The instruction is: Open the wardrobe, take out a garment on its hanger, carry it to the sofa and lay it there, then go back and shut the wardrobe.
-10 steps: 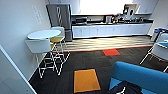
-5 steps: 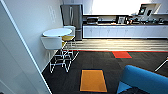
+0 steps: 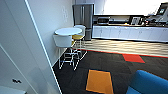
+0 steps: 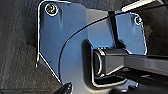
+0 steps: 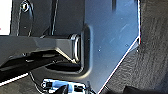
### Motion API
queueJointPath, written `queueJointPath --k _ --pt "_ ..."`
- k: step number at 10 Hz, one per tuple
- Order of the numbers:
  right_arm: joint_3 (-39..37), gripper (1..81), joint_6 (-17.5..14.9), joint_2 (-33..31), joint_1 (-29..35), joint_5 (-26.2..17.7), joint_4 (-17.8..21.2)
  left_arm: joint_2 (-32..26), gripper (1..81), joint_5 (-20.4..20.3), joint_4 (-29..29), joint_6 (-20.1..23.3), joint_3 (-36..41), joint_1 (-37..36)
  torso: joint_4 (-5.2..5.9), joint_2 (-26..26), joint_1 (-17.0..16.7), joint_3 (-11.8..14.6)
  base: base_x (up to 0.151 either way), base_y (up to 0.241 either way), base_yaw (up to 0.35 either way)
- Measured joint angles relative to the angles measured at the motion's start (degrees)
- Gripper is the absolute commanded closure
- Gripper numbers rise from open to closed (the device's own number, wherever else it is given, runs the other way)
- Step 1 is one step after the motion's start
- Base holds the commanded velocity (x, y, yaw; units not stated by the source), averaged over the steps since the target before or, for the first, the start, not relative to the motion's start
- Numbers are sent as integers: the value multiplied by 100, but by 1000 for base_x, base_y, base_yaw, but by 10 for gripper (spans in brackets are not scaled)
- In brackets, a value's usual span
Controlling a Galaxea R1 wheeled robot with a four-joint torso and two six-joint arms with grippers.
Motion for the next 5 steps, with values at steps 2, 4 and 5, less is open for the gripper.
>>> queueJointPath --k 2,4,5 --pt "-2 10 4 -4 -9 0 0 2 10 1 0 0 -5 22 0 0 0 0 0 0 298" --pt "-2 10 4 -4 -7 4 0 2 10 0 -2 0 -5 22 0 0 0 0 0 0 298" --pt "-2 10 4 -2 -9 2 0 2 10 1 -2 0 -5 22 0 0 0 0 0 0 298"
